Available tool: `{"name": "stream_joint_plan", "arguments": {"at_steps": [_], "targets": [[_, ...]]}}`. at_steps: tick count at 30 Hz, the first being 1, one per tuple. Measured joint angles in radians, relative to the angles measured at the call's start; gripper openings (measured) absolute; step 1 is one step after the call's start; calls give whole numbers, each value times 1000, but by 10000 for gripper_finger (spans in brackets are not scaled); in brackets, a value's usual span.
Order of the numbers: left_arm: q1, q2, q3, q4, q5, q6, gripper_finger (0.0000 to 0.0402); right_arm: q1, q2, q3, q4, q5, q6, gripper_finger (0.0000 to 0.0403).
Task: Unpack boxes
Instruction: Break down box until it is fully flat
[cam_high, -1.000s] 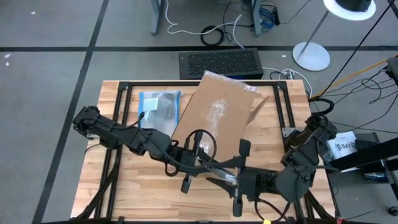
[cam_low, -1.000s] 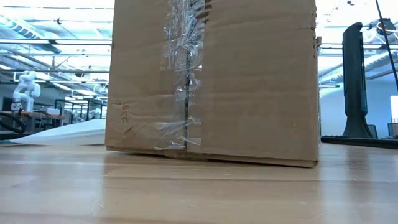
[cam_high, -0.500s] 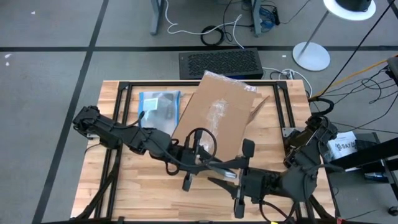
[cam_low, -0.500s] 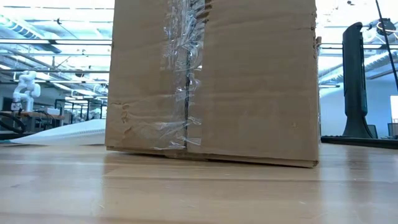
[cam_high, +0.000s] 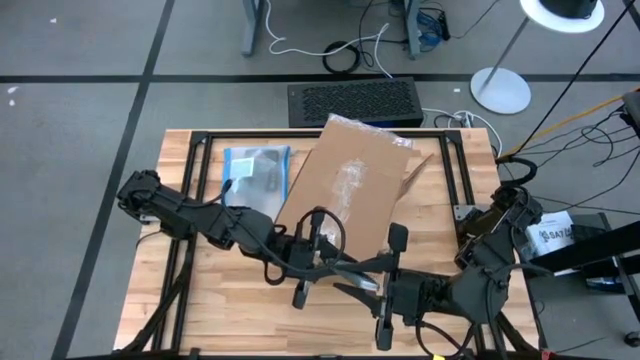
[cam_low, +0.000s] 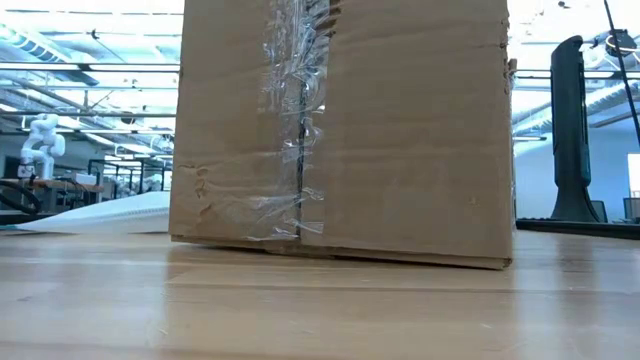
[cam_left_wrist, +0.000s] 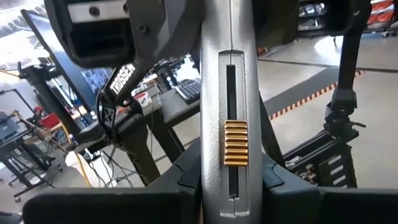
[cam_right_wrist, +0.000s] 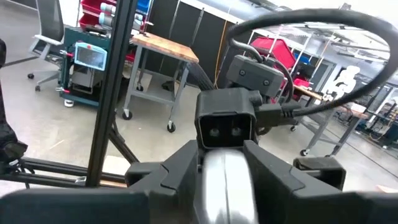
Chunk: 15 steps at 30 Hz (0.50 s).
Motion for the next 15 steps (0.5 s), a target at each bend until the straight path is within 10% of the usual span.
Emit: {"name": "stream_joint_plan", "arguments": {"at_steps": [15], "targets": [[-4,0,0,14,5,2,61,-9,0,0,-36,3,32,116]]}}
